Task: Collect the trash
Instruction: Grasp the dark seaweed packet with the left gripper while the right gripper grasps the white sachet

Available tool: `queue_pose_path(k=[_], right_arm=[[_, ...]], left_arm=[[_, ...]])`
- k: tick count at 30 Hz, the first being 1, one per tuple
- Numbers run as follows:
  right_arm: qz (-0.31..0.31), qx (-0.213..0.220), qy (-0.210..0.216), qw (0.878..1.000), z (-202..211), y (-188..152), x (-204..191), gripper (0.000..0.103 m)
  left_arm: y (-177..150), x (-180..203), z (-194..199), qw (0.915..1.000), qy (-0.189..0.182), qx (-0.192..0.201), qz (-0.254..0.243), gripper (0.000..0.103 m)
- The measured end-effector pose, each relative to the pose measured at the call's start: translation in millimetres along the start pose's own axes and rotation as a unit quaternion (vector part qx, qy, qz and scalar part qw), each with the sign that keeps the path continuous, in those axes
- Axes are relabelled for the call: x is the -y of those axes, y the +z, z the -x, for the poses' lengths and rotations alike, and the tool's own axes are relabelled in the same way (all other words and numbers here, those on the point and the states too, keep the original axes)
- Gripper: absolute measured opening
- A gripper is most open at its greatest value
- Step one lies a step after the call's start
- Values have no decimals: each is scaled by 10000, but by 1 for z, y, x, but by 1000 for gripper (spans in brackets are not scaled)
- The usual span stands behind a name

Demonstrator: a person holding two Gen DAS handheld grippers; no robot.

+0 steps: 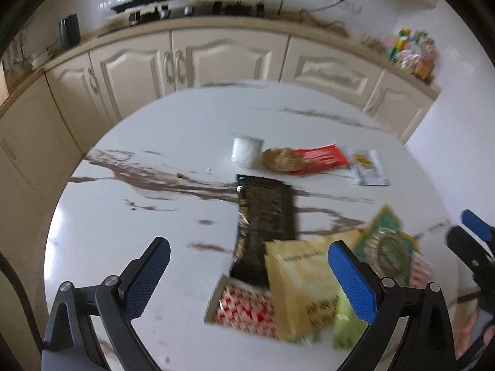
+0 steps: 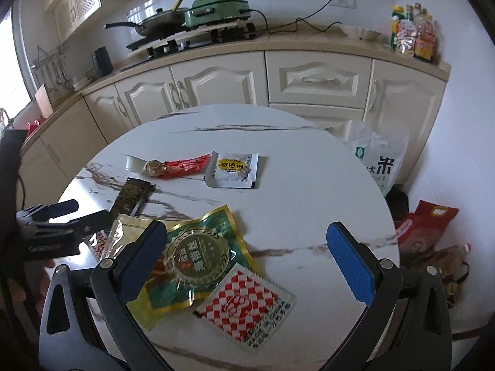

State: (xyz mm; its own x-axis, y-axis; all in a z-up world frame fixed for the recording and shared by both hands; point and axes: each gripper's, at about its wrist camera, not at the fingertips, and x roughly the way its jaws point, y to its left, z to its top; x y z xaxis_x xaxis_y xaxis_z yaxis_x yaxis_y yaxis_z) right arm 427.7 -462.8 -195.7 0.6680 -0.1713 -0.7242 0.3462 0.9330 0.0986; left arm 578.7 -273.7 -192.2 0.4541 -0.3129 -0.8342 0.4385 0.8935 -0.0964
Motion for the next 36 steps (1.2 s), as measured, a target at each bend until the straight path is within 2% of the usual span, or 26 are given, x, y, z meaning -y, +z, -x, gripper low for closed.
queue_pose_path(k=[6,8,10,13,15,17,18,20,23,31,36], right_arm=[[-14,-128,19,9999,-18,1,2,103],[-23,-141,18,9999,-21,1,2,103],[-20,-145,37,9999,-22,1,2,103],[-13,-161,45,9999,-24,1,1,103],[-11,-171,54,9998,-24,1,1,103],[-3,-180,39,9998,-25,2,0,103],[14,-182,28,9998,-26,3,-1,103],[52,-216,9,9998,-30,7,-2,103],[110,-273,30,9996,-39,16,-4,103],[280,-754,140,9967,-96,50,-20,103],[468,-915,-272,9943,-129,59,-28,103]], left_arm=[[16,6,-33,9996,161,-179,-176,101],[18,10,-44,9989,330,-235,-223,99],[20,12,-55,9985,441,-224,-244,100],[19,16,-61,9987,374,-86,-341,97],[18,19,-62,9985,291,-77,-452,88],[17,21,-58,9984,220,3,-524,58],[17,22,-57,9982,189,17,-564,50],[16,21,-55,9982,161,25,-581,44],[12,11,-48,9988,156,96,-445,22],[0,-19,-10,9992,-26,285,-285,20],[-8,-38,19,9987,-28,473,-190,20]])
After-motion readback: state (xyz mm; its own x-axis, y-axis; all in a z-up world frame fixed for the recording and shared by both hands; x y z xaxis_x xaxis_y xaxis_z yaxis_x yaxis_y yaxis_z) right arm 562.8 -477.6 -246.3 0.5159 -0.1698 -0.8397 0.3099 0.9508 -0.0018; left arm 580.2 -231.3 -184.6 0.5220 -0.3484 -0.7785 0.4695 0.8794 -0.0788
